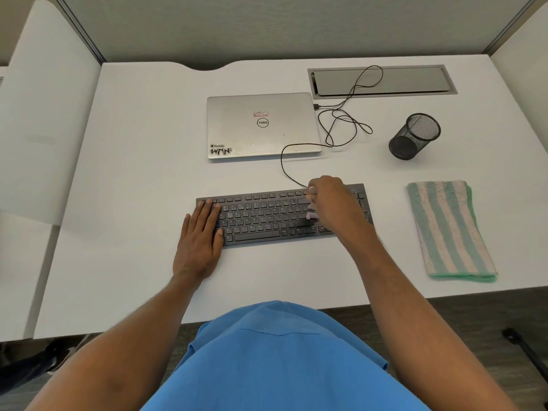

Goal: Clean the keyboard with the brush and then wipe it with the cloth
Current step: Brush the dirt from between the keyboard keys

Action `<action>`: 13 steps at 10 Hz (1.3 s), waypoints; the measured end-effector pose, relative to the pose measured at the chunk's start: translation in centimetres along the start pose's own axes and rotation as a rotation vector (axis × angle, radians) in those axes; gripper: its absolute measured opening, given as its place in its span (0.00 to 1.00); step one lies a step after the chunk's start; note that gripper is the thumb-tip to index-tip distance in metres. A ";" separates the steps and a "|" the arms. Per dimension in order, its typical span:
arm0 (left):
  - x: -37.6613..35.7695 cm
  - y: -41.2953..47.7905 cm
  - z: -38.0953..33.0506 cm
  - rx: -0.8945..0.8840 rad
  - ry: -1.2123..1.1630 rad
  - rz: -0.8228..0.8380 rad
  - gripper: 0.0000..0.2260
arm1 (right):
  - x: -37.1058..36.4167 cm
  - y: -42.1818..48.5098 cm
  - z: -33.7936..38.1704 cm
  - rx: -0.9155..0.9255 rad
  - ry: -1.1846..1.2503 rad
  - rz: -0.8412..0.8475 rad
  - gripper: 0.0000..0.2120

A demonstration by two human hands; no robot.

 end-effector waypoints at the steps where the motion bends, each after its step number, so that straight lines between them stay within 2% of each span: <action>1: 0.0 0.0 -0.1 0.000 0.000 0.000 0.28 | -0.4 -0.1 0.6 0.051 0.036 0.021 0.09; 2: 0.0 0.0 -0.1 0.001 0.002 0.002 0.28 | -0.9 -0.3 1.1 0.086 0.068 0.054 0.11; 4: 0.0 0.0 0.0 0.006 0.000 0.003 0.28 | 0.3 -0.6 -0.3 -0.045 0.155 0.107 0.08; 6: 0.0 0.1 0.0 0.002 -0.001 -0.002 0.27 | -0.1 0.0 0.0 -0.019 0.075 0.021 0.08; 8: 0.0 0.0 0.0 0.004 0.003 0.003 0.28 | -0.5 -0.9 0.7 0.009 0.169 0.112 0.08; 11: 0.0 0.0 0.0 0.004 0.005 0.005 0.28 | 0.4 0.5 -1.1 -0.052 0.229 0.050 0.11; 13: -0.1 0.0 0.0 0.003 0.005 0.003 0.28 | 0.0 -0.7 0.7 -0.067 0.303 0.117 0.09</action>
Point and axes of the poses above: each hand's wrist, its own y-axis towards the middle knuckle, its own x-axis out of the back of the hand, z = x × y, the point moved 5 cm from there along y, towards the middle knuckle, and after that the axes turned 12 degrees about -x, right-handed, at the moved point
